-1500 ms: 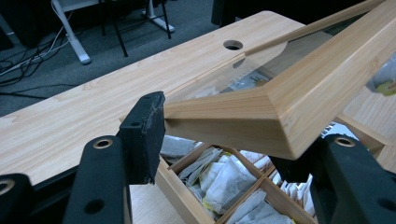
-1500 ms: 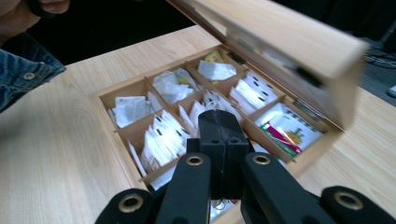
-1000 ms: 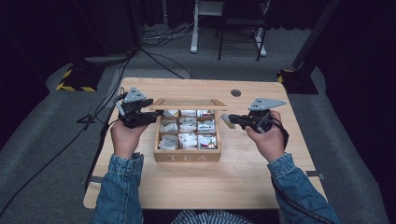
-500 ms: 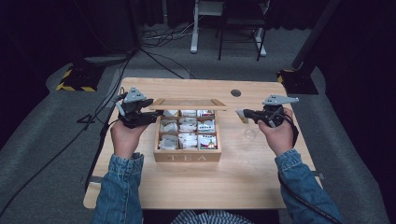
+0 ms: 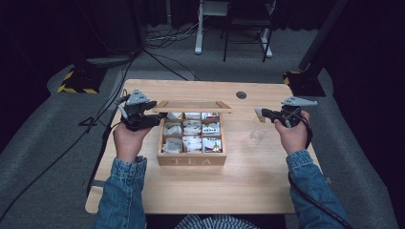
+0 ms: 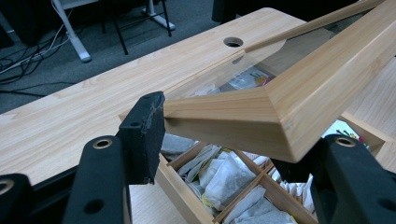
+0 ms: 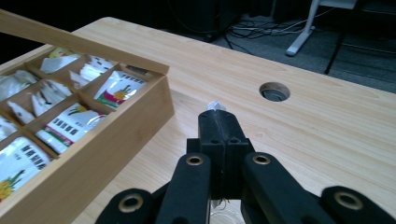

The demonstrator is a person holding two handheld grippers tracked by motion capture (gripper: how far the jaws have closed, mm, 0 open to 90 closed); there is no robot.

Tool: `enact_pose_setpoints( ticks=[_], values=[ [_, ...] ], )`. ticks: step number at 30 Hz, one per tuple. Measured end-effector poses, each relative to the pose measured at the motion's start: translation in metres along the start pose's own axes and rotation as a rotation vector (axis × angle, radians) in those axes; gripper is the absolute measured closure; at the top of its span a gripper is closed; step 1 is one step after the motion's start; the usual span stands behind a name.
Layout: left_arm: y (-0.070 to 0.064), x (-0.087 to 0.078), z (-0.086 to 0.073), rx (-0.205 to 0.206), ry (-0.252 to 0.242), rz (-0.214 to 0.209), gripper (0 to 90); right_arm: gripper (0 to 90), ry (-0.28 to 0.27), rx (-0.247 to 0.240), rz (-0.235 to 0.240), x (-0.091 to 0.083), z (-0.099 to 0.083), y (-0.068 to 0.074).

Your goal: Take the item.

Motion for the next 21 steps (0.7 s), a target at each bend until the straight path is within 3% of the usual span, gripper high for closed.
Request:
enact_pose_setpoints(
  ticks=[5,16,19,21],
  values=[
    [0.000,0.000,0.000,0.001,0.001,-0.002,42.7,90.0,-0.038,0.022,-0.010,-0.001,-0.007,-0.007],
    [0.000,0.000,0.000,0.002,0.004,-0.003,42.6,90.0,-0.040,0.019,-0.032,0.000,-0.017,-0.010],
    [0.000,0.000,0.000,0.003,0.004,-0.002,42.6,69.4,-0.028,-0.020,-0.096,-0.001,-0.017,-0.012],
    [0.000,0.000,-0.001,0.003,0.006,-0.003,42.6,65.3,-0.034,-0.007,-0.096,-0.003,-0.017,-0.012]
  ],
)
Point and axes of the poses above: each handheld gripper's, and its own axes: x roughly forward along the jaws, z roughly out of its top, y roughly to its left, the point moved 2 cm from there along x, roughly forward along the jaws, and after that the axes turned 11 degrees about z, right-handed, at the moved point
